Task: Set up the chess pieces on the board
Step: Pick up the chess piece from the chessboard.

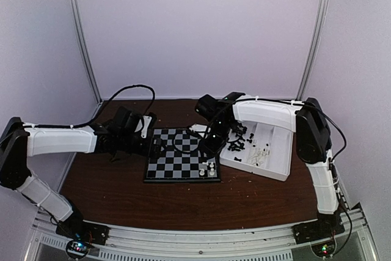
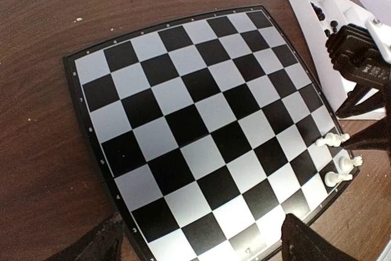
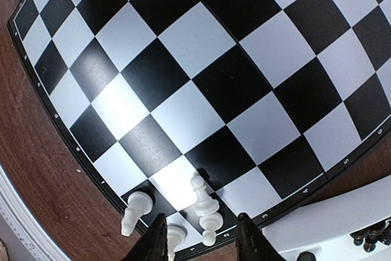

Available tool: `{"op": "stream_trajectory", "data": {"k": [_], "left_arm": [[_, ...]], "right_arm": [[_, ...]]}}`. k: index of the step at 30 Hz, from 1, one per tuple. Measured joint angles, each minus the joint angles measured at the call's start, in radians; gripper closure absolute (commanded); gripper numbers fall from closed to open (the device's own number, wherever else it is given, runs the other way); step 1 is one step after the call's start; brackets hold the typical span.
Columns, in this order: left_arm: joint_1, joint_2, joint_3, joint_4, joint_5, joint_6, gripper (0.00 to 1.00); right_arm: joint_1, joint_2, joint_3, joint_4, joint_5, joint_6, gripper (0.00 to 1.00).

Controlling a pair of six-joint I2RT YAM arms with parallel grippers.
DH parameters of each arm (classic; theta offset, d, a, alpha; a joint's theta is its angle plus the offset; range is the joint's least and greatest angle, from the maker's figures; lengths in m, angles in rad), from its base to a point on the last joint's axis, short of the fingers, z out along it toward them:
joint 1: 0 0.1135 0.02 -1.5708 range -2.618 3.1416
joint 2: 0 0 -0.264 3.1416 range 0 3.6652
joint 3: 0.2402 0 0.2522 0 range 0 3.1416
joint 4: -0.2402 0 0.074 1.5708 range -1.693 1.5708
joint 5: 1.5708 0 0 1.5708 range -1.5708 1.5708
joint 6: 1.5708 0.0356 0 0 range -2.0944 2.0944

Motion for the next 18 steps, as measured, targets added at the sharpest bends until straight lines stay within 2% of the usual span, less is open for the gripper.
{"op": "stream_trajectory", "data": {"k": [18], "left_arm": [[0.016, -0.002, 0.0, -0.002, 0.0, 0.012, 0.1]], "right_arm": [[0.014, 0.083, 0.084, -0.094, 0.056, -0.095, 0.66]]}}
